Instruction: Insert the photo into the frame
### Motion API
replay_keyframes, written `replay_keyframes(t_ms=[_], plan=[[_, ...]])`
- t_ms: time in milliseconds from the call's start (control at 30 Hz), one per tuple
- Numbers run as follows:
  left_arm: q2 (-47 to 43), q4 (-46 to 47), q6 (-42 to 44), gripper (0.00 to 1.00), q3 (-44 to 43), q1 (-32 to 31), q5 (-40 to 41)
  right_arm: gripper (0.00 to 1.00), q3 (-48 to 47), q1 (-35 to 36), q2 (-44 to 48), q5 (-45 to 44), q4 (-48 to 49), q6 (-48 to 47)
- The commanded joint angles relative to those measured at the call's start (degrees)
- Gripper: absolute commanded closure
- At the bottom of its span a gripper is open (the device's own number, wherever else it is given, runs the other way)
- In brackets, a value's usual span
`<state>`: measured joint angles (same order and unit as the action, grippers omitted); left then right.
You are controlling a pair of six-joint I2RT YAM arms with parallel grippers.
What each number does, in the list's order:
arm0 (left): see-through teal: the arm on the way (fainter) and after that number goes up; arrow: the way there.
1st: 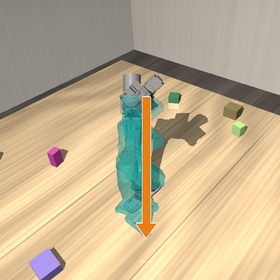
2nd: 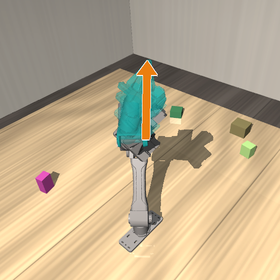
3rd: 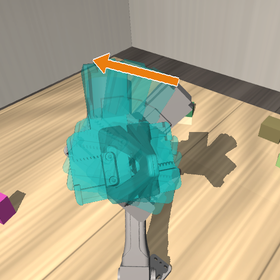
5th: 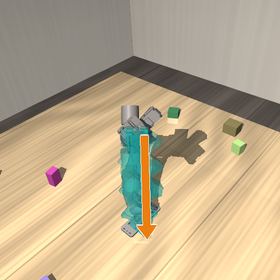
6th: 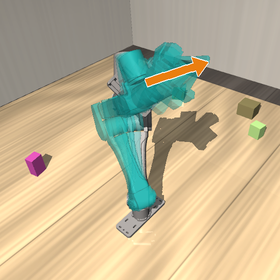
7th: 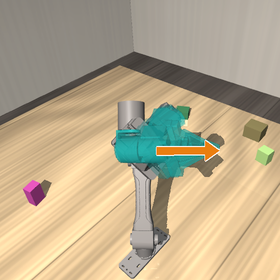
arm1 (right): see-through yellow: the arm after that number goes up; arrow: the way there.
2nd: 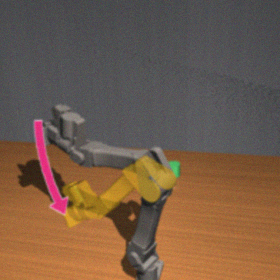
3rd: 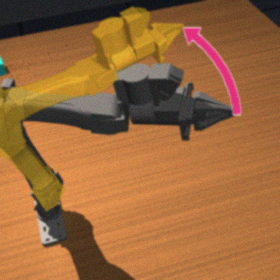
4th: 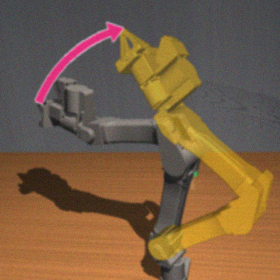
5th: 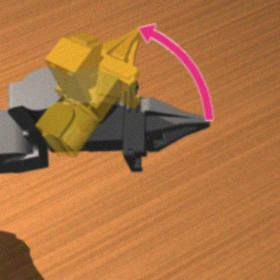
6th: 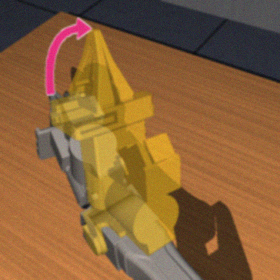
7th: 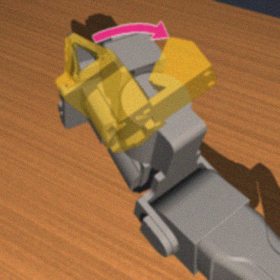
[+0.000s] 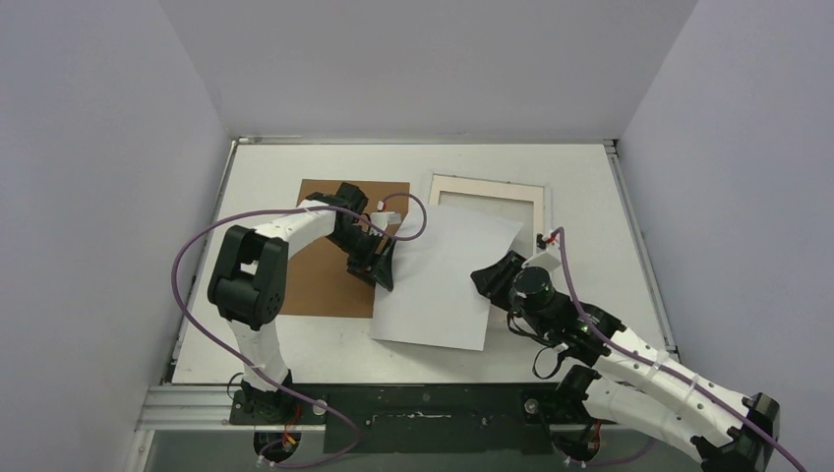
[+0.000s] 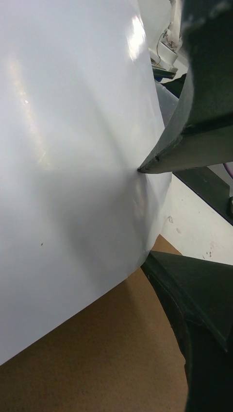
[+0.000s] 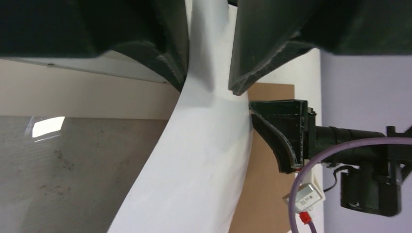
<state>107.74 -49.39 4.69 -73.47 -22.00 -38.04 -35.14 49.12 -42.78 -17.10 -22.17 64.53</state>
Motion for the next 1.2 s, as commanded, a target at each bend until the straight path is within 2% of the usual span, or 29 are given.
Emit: replay_keyframes(t_ms=[0,100,167,233,367,500,633,767,1167], plan=[[-0.8,-1.4,0.6,0.39,-2.6,-0.2,-2.8,0.75,-4.1,-1.0,-3.0,-1.9,1.3,-1.3],[-1.3,-3.2,0.9,0.2,-4.3,0.4,-2.8,0.94,-9.6,-2.5,-7.8,-2.1,-2.0,-6.4],[-2.3,-4.0,0.6,0.07,-5.8,1.8,-2.9,0.95,-14.2,-4.1,-11.6,-1.8,-4.9,-10.7],[-3.2,-4.7,0.1,0.01,-7.9,4.2,-3.6,0.95,-19.5,-5.4,-15.5,-1.7,-8.2,-14.8],[-3.5,-8.0,0.3,0.04,-13.8,11.1,-6.5,0.95,-28.6,-7.8,-20.7,-0.5,-11.9,-23.0],[-4.0,-8.5,1.0,0.04,-15.9,15.3,-4.8,0.95,-35.0,-11.8,-25.2,2.0,-15.7,-28.1],[-4.0,-8.0,1.0,0.04,-14.6,15.8,-3.4,0.95,-32.9,-18.8,-26.4,5.6,-16.2,-30.6],[-4.1,-6.5,0.5,0.04,-12.0,15.6,-3.4,0.95,-30.6,-22.5,-28.3,8.4,-15.2,-35.1],[-4.0,-5.8,0.8,0.04,-10.7,15.6,-3.3,0.95,-33.2,-22.8,-33.7,6.7,-19.5,-42.6]])
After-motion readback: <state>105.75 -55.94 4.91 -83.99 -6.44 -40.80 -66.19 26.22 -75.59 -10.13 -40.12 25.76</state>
